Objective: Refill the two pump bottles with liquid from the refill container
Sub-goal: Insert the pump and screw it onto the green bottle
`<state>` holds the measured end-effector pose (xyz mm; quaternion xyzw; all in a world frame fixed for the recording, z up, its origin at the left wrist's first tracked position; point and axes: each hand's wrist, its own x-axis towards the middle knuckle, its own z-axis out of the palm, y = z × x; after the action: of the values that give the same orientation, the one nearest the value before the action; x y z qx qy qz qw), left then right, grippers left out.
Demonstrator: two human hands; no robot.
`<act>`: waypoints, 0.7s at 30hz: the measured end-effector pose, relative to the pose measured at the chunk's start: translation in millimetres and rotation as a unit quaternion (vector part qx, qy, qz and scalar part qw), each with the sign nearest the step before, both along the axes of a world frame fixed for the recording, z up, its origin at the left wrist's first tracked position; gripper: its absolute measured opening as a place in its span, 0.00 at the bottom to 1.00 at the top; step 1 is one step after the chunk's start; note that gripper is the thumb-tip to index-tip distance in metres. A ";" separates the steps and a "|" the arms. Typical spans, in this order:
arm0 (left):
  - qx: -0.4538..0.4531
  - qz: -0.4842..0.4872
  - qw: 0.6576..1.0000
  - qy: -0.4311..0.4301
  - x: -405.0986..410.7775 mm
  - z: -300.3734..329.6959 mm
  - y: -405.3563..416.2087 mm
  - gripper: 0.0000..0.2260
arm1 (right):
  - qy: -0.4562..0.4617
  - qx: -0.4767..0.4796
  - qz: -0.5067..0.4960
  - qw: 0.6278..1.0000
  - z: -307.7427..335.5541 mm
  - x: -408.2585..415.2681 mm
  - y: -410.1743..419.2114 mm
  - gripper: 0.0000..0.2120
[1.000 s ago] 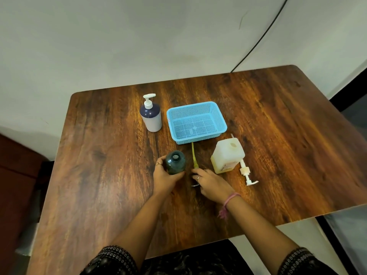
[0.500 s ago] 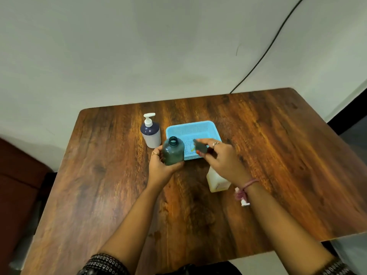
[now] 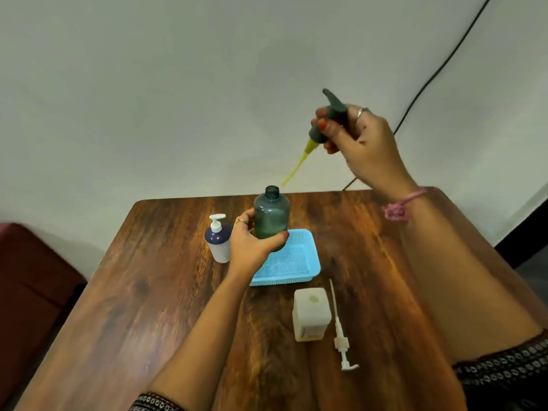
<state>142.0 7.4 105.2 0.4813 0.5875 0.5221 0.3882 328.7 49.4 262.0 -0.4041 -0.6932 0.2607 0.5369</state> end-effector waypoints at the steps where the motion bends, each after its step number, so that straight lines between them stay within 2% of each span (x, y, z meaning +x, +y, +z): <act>1: 0.008 0.005 1.000 0.001 5.9 6.6 2.8 0.32 | 0.005 0.011 0.004 1.000 12.3 3.4 2.4 0.09; 6: 0.040 0.027 0.999 0.000 27.9 33.1 14.4 0.29 | 0.019 0.049 0.036 0.998 49.6 17.5 12.4 0.09; 15: 0.074 0.027 0.997 0.010 54.1 57.2 22.5 0.32 | 0.028 0.033 0.090 0.995 50.2 34.7 22.2 0.08; 21: 0.085 0.036 0.996 0.010 66.7 64.7 29.0 0.34 | -0.037 0.009 0.111 0.993 44.3 39.3 27.6 0.10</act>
<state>208.7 36.4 169.9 0.4961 0.5620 0.5791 0.3204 368.0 77.0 306.2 -0.3292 -0.7553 0.2970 0.4827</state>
